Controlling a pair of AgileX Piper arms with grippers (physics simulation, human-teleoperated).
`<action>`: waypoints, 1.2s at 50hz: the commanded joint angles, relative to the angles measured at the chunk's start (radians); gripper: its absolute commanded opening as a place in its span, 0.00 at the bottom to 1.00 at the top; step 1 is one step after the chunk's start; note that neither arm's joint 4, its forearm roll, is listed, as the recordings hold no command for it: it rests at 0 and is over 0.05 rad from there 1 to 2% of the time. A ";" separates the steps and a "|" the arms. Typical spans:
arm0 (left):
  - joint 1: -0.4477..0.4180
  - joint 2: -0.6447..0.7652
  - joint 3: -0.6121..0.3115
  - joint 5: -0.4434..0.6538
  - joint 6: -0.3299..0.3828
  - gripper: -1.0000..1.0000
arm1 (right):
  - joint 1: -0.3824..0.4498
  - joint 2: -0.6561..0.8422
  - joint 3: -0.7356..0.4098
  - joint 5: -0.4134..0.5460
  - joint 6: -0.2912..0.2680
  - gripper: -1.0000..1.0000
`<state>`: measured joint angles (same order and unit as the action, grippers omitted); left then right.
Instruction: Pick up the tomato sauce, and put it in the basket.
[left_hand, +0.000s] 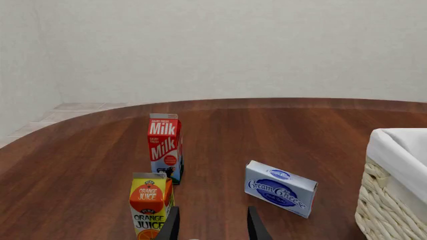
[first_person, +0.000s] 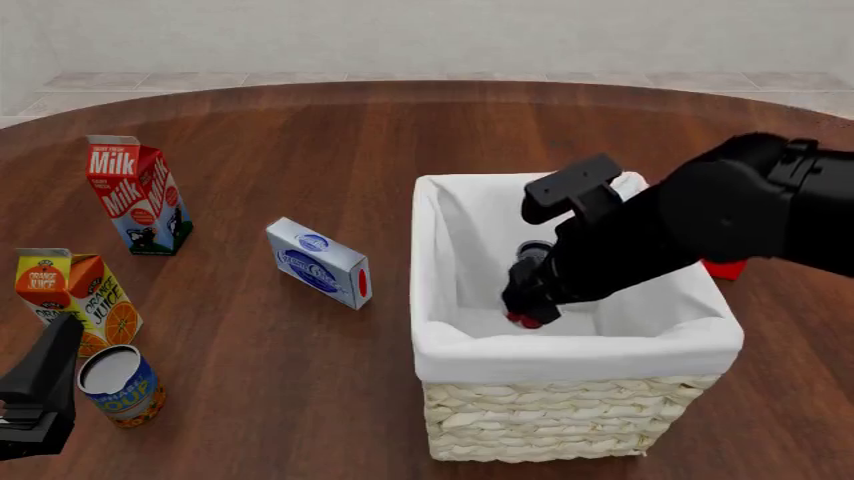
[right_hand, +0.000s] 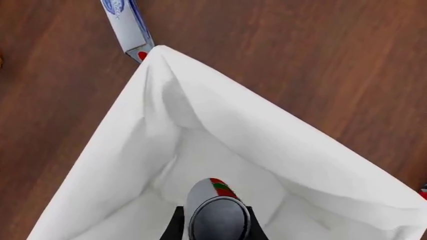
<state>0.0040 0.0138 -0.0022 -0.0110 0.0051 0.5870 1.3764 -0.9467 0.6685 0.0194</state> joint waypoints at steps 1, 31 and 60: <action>0.000 0.000 0.000 0.000 0.000 1.00 | -0.006 0.003 -0.018 0.000 0.008 1.00; 0.000 0.000 0.000 0.000 0.000 1.00 | 0.002 -0.016 -0.009 -0.001 0.016 1.00; 0.000 0.000 0.000 0.000 0.000 1.00 | 0.029 -0.223 -0.084 0.126 -0.016 1.00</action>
<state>0.0040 0.0136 -0.0022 -0.0109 0.0052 0.6087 1.2207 -1.0097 0.7535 0.0166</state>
